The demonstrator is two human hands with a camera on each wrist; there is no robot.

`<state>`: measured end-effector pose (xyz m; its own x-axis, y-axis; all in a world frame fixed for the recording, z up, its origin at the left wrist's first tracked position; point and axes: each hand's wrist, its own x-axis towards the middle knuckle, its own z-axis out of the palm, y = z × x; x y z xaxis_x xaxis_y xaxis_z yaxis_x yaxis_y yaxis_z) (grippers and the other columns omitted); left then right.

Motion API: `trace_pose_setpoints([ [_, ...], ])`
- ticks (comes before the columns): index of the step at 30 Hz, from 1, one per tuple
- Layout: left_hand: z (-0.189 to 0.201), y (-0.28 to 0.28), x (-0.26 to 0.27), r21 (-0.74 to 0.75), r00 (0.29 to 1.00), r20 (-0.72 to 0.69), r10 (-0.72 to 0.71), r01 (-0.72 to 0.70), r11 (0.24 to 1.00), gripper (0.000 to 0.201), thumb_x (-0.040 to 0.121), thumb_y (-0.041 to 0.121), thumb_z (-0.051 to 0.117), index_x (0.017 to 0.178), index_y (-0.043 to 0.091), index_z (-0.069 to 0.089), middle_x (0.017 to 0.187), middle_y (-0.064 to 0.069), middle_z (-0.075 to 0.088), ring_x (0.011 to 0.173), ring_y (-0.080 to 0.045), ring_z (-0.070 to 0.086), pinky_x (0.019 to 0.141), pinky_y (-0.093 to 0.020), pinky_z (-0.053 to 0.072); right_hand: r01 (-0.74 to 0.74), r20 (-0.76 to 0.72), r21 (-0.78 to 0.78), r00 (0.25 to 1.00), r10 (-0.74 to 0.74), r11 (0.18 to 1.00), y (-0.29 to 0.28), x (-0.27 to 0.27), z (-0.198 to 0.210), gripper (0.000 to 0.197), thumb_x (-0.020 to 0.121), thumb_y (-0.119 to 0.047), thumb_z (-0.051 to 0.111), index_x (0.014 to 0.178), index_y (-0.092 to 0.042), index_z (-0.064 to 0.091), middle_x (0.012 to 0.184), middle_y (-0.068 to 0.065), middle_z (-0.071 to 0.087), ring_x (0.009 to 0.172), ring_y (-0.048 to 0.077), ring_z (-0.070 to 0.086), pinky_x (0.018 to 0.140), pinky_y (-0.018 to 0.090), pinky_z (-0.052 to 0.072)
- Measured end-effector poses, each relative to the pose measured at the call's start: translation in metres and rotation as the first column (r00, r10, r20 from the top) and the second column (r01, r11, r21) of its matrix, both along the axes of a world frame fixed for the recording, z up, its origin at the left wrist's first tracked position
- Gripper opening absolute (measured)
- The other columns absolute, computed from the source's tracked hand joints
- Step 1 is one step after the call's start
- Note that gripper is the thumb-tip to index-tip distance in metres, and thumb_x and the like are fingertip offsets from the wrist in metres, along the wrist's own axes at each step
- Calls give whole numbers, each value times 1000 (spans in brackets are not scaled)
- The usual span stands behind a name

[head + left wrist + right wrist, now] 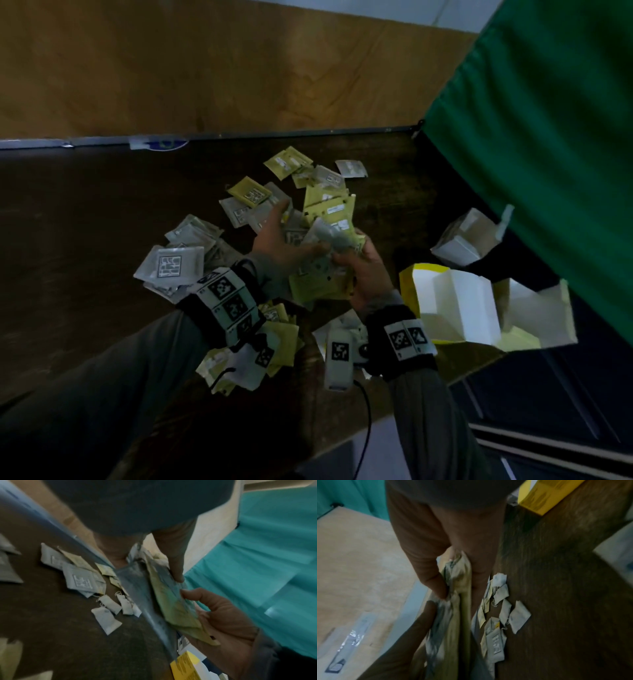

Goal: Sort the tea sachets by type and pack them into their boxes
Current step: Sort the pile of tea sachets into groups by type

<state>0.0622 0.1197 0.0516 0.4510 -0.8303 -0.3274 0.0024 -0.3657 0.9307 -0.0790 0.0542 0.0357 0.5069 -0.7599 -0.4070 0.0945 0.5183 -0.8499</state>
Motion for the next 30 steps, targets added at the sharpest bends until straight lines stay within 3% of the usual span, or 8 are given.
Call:
trace_pose_setpoints([
  [4, -4, 1, -2, -62, 992, 44, -122, 125, 990, 52, 73, 23, 78, 119, 22, 52, 104, 6, 60, 96, -16, 62, 85, -42, 55, 7, -51, 0, 999, -7, 1000, 4, -10, 2, 35, 86, 4, 53, 117, -13, 56, 112, 18, 63, 100, 36, 61, 87, 50, 51],
  [9, -4, 3, -7, -144, 969, 104, -223, 236, 961, 33, 68, 37, 73, 95, 22, 62, 97, -3, 67, 93, -20, 65, 82, -44, 54, 99, -283, -66, 952, -114, 993, 0, -11, 0, 53, 61, -50, 80, 104, -21, 70, 109, 11, 69, 105, 33, 64, 89, 54, 52],
  [13, 2, 2, -10, -128, 961, 143, -238, 256, 958, 52, 65, 47, 66, 100, 9, 60, 100, -9, 66, 94, -24, 64, 84, -44, 54, 128, -246, -66, 959, -141, 990, -3, -13, 1, 35, 74, -31, 77, 105, -16, 72, 103, 12, 72, 99, 33, 67, 87, 53, 53],
  [17, 1, 0, 4, -58, 999, 6, -53, 53, 997, 31, 82, 17, 69, 111, 17, 57, 104, -3, 59, 106, -25, 58, 90, -42, 51, 313, -182, 24, 935, -304, 949, -7, -19, 1, 39, 80, -26, 73, 115, -12, 66, 108, 16, 70, 97, 33, 68, 86, 52, 53],
  [20, 1, 7, 24, 98, 991, -46, 123, -118, 988, 60, 82, 27, 68, 135, 17, 43, 117, 2, 52, 106, -20, 55, 86, -38, 52, 339, -183, 41, 927, -326, 940, -8, -30, -1, 33, 86, -28, 66, 115, -14, 64, 113, 19, 67, 101, 35, 66, 89, 54, 50],
  [23, -3, 16, 48, 116, 978, -33, 204, -199, 973, 69, 73, 40, 72, 133, 16, 47, 124, -4, 57, 107, -23, 58, 84, -40, 54, 307, -197, 20, 934, -298, 951, -4, -39, -5, 30, 89, -26, 61, 115, -12, 63, 116, 20, 65, 105, 37, 63, 92, 53, 49],
  [26, -1, 25, 63, 98, 950, -54, 307, -300, 949, 52, 83, 25, 68, 131, 15, 49, 116, 2, 56, 99, -13, 56, 68, -21, 50, 271, -296, -2, 919, -260, 963, 14, -34, -11, 35, 84, -32, 67, 113, -11, 66, 112, 17, 68, 104, 37, 64, 89, 51, 52],
  [30, 4, 34, 76, 35, 909, -142, 392, -391, 920, 46, 83, 16, 68, 125, 19, 53, 118, -3, 59, 105, -21, 60, 89, -36, 52, 127, -359, 89, 929, -87, 988, 62, -5, -24, 15, 86, -26, 66, 99, -18, 67, 98, 9, 70, 88, 29, 67, 77, 43, 57],
])
